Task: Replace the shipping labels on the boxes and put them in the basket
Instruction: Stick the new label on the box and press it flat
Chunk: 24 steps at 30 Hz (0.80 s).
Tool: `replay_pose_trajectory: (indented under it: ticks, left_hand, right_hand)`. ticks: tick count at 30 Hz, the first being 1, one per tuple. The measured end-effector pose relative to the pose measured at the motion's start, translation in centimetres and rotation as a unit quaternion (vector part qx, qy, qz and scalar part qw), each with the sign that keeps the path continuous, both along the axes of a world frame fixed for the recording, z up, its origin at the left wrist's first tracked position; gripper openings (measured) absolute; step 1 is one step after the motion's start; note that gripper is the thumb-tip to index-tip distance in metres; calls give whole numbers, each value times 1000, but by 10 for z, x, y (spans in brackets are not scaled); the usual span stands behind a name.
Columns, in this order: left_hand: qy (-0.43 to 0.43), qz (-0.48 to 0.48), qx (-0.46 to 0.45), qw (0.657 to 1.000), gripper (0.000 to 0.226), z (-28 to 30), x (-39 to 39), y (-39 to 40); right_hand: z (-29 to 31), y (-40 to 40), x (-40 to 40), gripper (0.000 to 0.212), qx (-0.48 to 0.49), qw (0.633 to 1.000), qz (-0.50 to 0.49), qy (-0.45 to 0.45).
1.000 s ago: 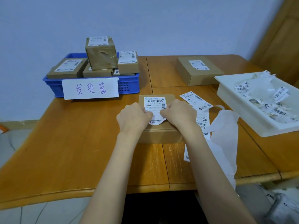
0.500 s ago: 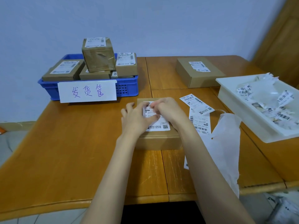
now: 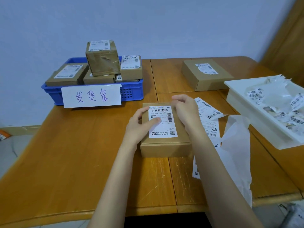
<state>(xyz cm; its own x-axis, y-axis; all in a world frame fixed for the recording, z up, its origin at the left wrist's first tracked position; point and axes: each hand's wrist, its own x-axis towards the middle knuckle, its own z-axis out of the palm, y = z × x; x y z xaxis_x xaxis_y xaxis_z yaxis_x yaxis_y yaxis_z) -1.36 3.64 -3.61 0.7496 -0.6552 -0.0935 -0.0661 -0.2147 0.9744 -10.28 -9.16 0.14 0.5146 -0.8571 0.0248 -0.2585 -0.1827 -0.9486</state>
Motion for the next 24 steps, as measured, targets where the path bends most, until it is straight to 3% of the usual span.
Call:
replay_pose_trajectory:
  ticks: [2, 5, 7, 13, 15, 17, 20, 24]
  left_hand:
    - [-14, 22, -10, 1000, 41, -4, -2, -2]
    - [-25, 70, -10, 997, 23, -8, -4, -8]
    - [-24, 82, 3, 996, 27, -8, -5, -10]
    - [-19, 85, -1, 996, 35, -8, -6, -10]
    - [-22, 84, -2, 996, 37, -8, -5, -10]
    - [-20, 83, -3, 996, 35, -8, -5, -10]
    - [-32, 74, -4, 997, 32, -9, -4, -9]
    - [-19, 82, -19, 996, 34, -9, -5, -10]
  right_hand:
    - [-3, 1, -3, 20, -6, 998, 53, -16]
    - [-12, 12, -4, 18, -158, 977, 117, 81]
    - [-16, 17, -7, 17, -223, 964, 108, 93]
    - [-5, 13, -20, 18, -230, 951, 87, 186]
    - [-3, 16, -12, 18, -235, 953, 92, 166]
    - [-5, 22, -3, 15, -238, 950, 151, 131]
    - [-15, 28, -4, 10, -277, 920, 234, 151]
    - [-7, 30, -34, 5, -170, 917, 329, 146]
